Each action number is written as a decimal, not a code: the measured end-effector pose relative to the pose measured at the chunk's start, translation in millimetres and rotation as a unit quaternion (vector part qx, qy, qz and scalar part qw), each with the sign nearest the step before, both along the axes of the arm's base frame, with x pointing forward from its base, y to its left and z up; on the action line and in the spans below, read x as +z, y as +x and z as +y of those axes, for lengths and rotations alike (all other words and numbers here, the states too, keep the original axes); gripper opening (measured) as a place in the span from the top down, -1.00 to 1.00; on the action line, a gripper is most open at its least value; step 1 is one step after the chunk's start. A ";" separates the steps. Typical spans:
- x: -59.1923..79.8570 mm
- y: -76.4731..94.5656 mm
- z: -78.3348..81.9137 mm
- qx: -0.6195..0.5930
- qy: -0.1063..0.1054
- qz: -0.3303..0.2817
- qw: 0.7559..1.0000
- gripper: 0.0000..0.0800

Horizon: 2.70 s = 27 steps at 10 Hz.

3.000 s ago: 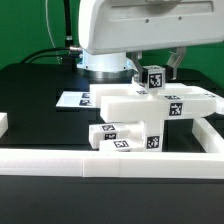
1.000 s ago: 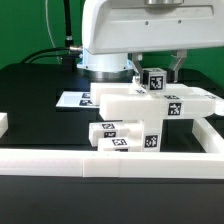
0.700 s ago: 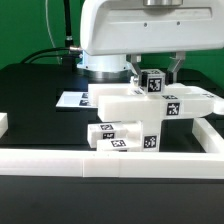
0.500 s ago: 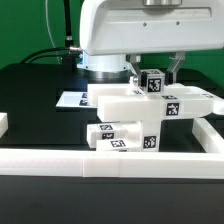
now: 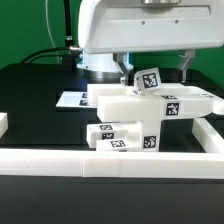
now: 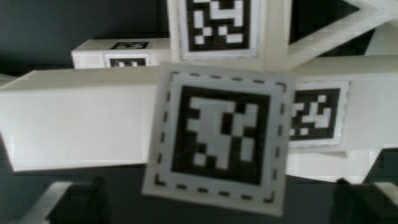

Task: Assemble chair

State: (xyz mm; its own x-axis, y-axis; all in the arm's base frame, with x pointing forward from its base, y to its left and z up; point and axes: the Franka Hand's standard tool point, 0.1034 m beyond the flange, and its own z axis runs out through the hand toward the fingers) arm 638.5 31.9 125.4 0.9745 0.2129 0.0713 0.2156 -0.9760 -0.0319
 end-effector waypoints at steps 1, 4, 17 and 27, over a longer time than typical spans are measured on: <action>2.0 -1.0 -1.0 -0.001 0.000 -0.001 1.000 -0.60; 3.8 -6.1 -1.6 -0.003 0.001 -0.003 1.000 -0.62; -2.9 -8.2 -6.1 -0.023 0.008 0.003 1.000 0.29; -5.5 -2.5 -19.7 -0.446 0.075 0.037 0.891 0.29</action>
Offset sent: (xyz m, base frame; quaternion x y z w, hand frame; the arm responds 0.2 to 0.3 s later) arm 0.0000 0.0000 0.0000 0.0000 0.0000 0.0000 1.0000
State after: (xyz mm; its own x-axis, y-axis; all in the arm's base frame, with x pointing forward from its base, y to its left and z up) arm 636.1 12.2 119.9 0.7548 -0.6549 -0.0371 -0.6515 -0.7418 -0.1592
